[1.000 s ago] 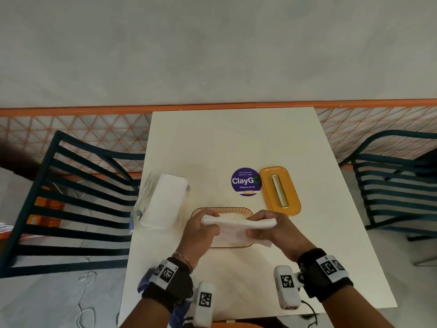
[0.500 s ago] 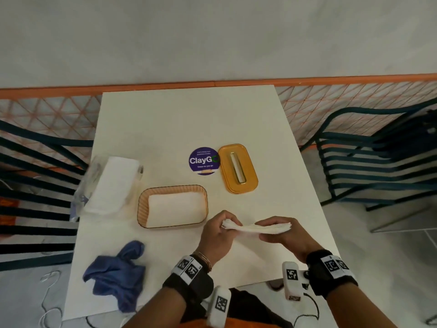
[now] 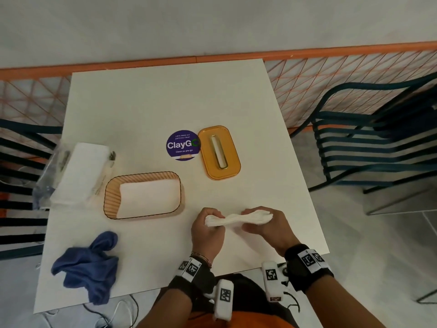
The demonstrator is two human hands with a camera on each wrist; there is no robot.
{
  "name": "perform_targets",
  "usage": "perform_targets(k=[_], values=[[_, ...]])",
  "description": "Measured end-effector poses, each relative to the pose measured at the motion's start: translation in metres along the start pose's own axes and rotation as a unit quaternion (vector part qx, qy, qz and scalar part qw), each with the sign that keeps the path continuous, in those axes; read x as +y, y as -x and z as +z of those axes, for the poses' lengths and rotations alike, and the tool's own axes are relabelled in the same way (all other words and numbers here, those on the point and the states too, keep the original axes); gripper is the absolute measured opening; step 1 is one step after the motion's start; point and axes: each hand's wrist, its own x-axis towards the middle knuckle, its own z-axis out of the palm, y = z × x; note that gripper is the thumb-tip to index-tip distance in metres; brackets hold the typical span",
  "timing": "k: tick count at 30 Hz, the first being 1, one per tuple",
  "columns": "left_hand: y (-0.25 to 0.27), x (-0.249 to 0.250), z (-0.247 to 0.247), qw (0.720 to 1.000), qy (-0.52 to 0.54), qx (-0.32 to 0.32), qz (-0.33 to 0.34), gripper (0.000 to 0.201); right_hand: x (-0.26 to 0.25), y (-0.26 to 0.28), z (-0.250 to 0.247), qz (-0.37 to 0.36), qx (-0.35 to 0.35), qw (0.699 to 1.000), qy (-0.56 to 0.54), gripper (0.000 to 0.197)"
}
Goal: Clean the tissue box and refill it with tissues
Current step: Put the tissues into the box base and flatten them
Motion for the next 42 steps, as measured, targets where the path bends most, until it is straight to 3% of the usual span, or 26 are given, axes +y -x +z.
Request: perform_targets(k=[6,12,15,20,23,27,31,37,42], values=[[-0.003,-0.005,-0.014,1.0,-0.02,-0.008,-0.003,0.043,0.004,-0.001,-0.009,-0.002,-0.009,1.0,0.002,0.042],[-0.005,-0.001,-0.011,0.997,-0.069,-0.026,0.038,0.035,0.008,-0.006,0.005,-0.011,-0.009,1.0,0.022,0.027],[-0.006,-0.001,-0.017,0.999,-0.042,-0.012,0.007,0.036,0.005,-0.004,0.006,-0.006,-0.008,1.0,0.001,0.029],[0.001,0.011,-0.029,0.998,-0.044,-0.052,0.013,0.027,-0.013,-0.001,0.014,-0.008,-0.034,0.999,0.035,0.025],[0.008,0.035,-0.056,0.998,-0.026,-0.054,0.019,0.029,-0.045,0.006,0.014,-0.017,-0.05,0.998,0.018,0.029],[0.014,0.063,-0.12,0.997,0.046,-0.06,0.007,0.027,-0.097,0.012,0.036,-0.026,-0.127,0.991,0.034,0.04],[-0.009,0.067,-0.183,0.998,0.055,0.029,-0.023,0.028,-0.131,-0.002,0.089,-0.026,-0.181,0.983,0.029,0.037],[-0.061,0.06,-0.24,0.989,-0.067,0.128,-0.032,0.046,-0.126,-0.061,0.172,-0.008,-0.085,0.978,0.192,0.028],[-0.086,0.063,-0.247,0.973,-0.214,0.087,0.006,0.016,-0.124,-0.078,0.21,-0.022,-0.003,0.931,0.364,0.026]])
